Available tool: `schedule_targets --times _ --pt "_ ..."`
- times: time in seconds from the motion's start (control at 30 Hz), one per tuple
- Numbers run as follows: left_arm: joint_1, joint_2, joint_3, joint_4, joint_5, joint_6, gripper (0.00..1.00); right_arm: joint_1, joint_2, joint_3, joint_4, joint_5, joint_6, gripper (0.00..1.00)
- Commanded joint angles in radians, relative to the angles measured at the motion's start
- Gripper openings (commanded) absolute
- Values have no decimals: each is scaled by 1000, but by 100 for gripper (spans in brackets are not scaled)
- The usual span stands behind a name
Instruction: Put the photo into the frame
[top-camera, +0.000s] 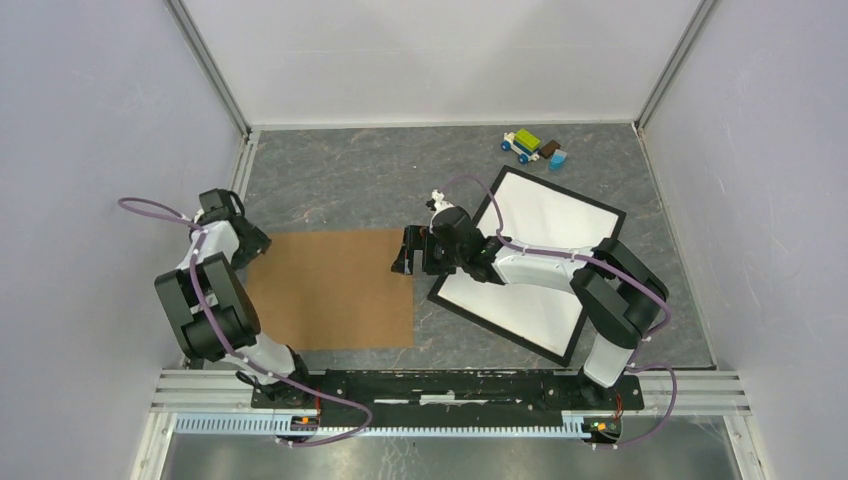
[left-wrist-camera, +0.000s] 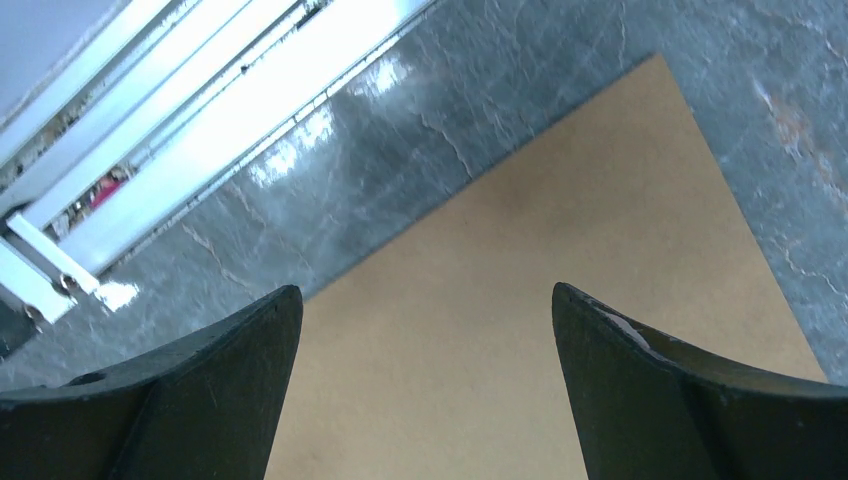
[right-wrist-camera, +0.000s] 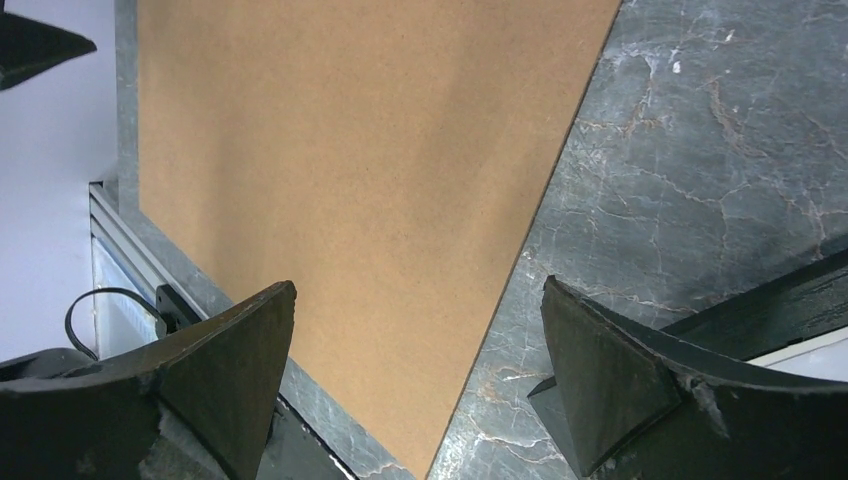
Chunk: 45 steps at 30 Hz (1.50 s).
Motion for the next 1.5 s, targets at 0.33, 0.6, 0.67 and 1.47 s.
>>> schedule_targets --times 0.33,0.6,0.67,1.47 --pt "56 216 123 53 299 311 100 -19 63 35 60 -77 -37 98" --pt "64 273 136 30 346 314 100 -25 77 10 82 -9 5 98" --pt "64 274 129 31 350 302 100 -23 88 8 87 1 22 98" --pt "51 266 81 1 428 170 96 44 122 70 341 -68 259 98"
